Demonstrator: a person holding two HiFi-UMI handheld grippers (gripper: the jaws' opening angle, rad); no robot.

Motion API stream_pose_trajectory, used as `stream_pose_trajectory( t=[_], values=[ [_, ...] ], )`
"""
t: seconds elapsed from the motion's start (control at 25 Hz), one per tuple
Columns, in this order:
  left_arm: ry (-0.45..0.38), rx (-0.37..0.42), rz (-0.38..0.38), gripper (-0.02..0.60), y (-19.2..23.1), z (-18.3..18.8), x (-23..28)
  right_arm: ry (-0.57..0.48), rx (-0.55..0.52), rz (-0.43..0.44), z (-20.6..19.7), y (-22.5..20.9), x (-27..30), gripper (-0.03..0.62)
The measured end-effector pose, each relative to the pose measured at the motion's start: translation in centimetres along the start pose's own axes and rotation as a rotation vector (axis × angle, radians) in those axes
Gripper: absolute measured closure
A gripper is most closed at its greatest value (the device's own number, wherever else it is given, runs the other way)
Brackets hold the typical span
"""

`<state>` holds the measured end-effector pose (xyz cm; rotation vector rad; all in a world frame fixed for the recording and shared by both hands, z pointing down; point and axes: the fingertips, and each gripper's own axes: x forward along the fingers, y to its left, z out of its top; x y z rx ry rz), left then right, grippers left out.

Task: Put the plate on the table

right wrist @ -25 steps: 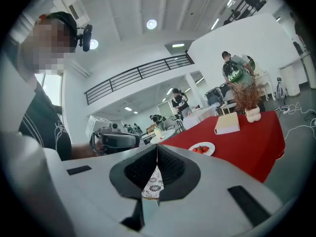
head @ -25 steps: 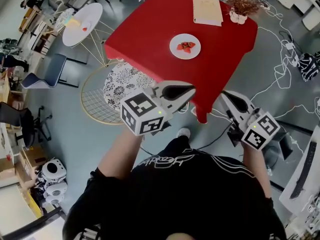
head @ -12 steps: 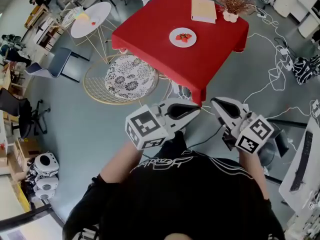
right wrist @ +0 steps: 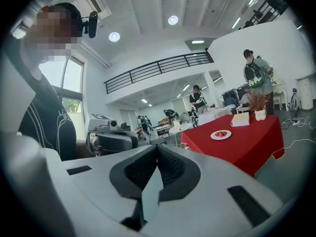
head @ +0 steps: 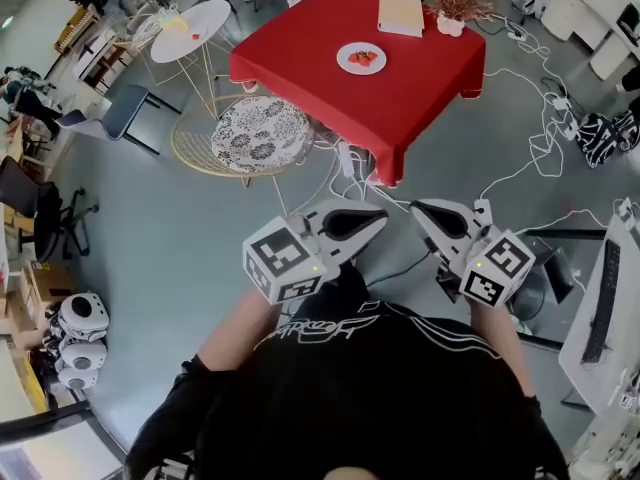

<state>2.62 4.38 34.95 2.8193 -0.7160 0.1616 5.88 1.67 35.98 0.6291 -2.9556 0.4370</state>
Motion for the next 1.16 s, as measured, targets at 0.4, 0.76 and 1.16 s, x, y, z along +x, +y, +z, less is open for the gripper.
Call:
stream_pose_trajectory(
  t=[0.4,0.76,1.16],
  values=[
    [-0.028,-0.028,0.043,0.575,-0.2,0.1,-2.0,0.014,-0.007,0.004,-0.8,1.9,0.5,0.586],
    [-0.024,-0.022,0.030,0.575,-1.5,-0.5,-1.8,0.021,-0.003,-0.001,-1.5,2.8,-0.6,0.586],
    [-0.020,-0.036,0.006,0.575,-3.3,-0.7,-1.6,0.018,-0.004,-0.005,-1.7,3.9,-2.2,0.586]
  ],
)
